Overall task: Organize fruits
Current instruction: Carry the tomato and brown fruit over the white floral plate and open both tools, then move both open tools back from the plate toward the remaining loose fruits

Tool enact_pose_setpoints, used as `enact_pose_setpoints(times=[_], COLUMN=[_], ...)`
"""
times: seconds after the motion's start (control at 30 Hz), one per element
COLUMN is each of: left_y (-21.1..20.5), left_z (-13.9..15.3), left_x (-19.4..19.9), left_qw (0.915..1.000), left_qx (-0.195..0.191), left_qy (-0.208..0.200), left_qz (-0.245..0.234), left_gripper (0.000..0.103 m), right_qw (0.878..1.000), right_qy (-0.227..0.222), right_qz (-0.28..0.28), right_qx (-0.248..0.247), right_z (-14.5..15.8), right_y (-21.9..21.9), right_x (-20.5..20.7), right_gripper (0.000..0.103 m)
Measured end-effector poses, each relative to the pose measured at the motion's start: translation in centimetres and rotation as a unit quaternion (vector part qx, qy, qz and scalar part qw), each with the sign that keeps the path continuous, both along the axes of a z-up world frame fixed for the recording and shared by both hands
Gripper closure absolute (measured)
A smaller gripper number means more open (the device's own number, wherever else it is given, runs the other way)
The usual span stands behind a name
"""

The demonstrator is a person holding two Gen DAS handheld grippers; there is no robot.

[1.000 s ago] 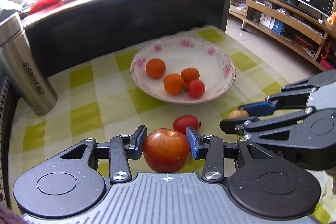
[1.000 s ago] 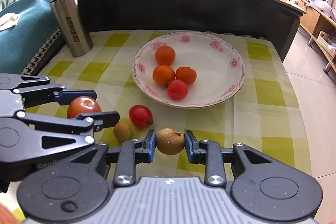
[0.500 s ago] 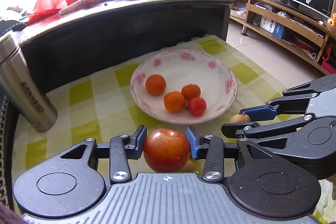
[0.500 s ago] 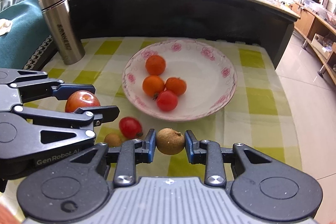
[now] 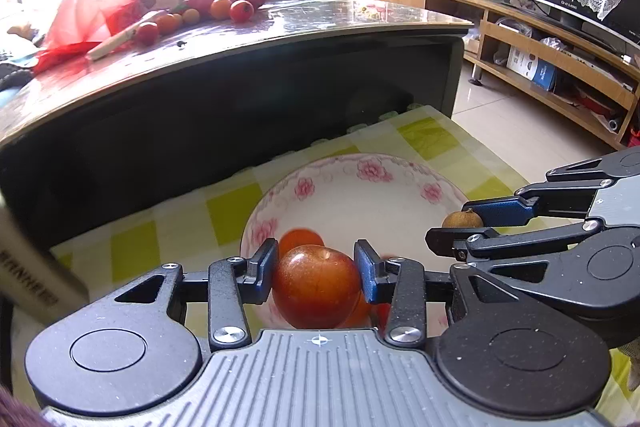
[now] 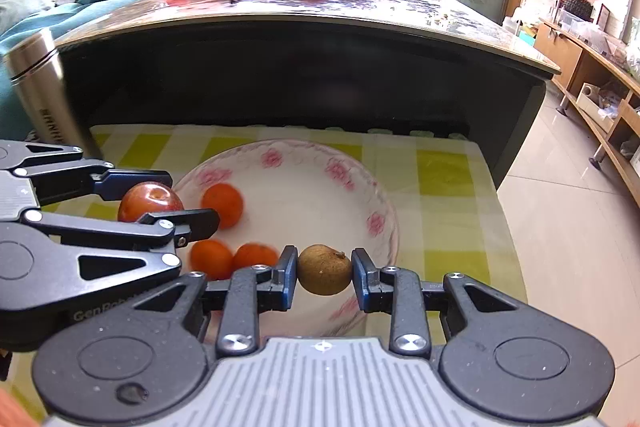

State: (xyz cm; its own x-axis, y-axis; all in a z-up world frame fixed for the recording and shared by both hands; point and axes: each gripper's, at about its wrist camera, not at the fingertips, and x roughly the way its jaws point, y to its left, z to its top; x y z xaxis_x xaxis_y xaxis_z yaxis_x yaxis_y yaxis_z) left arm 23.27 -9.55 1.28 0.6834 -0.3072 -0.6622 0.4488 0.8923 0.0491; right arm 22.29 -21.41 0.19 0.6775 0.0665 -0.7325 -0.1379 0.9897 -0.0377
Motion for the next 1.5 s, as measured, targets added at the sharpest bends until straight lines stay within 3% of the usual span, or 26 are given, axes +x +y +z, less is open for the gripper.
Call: enact_pose_setpoints(times=[0.4, 0.7, 1.1, 1.5], left_y=[-1.1, -1.2, -0.6, 0.7], left_z=[-1.2, -1.0, 0.6, 3.3], left_x=[3.9, 4.7, 4.4, 1.7], left_qw=[0.9998, 0.9998, 0.9999, 0.9995], left_qx=[-0.003, 0.004, -0.007, -0.02], left_qy=[0.017, 0.016, 0.001, -0.017], left_qz=[0.004, 0.007, 0.012, 0.016], left_gripper=[0.054, 0.053, 0.04, 0.038], right_qw=[1.0, 0.999, 0.998, 0.997], right_qy=[0.003, -0.003, -0.014, -0.033], right_qz=[-0.006, 0.004, -0.002, -0.009], right_qx=[0.021, 0.042, 0.063, 0.063], right_z=[-1.8, -2.0, -0.9, 2.0], right_y=[-1.6, -2.0, -2.8, -2.5], right_x=[3.3, 3.9, 3.7, 1.5], right_gripper=[0.068, 0.067, 0.065, 0.062])
